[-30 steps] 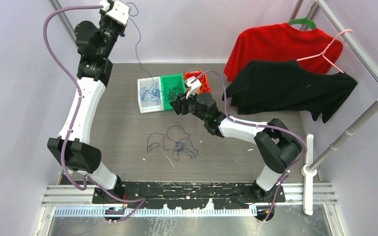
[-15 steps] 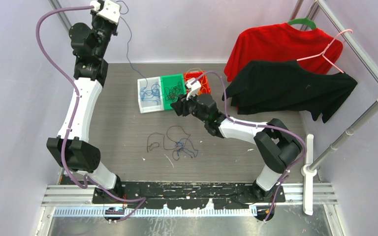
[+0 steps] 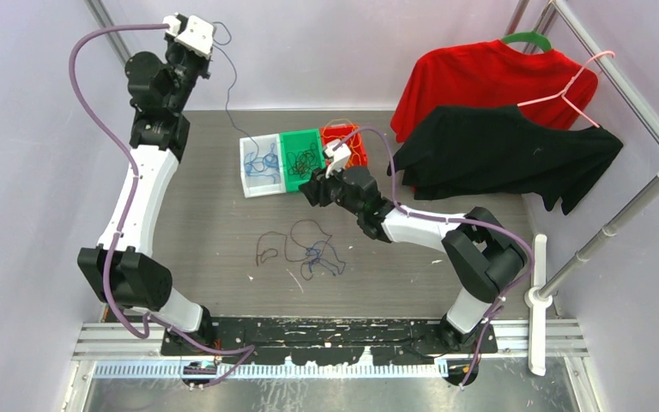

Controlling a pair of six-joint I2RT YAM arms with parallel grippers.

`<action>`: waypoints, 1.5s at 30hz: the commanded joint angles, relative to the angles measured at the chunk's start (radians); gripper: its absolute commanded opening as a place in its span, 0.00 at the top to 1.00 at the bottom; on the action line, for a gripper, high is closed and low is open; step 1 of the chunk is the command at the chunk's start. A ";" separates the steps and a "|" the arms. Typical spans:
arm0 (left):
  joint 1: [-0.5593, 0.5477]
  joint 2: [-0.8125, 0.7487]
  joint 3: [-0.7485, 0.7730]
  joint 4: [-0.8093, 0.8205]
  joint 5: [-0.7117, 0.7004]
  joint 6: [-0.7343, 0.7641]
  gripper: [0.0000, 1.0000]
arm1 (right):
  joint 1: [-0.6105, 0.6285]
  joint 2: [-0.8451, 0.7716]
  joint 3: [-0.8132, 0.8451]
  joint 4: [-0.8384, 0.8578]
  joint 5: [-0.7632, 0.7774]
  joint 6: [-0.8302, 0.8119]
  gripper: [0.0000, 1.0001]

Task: Untangle the cables
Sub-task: Place the cable in the bin.

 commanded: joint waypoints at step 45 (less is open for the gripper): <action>-0.153 0.276 -0.168 -0.416 -0.182 0.155 1.00 | -0.106 -0.142 -0.109 0.100 0.009 0.078 0.58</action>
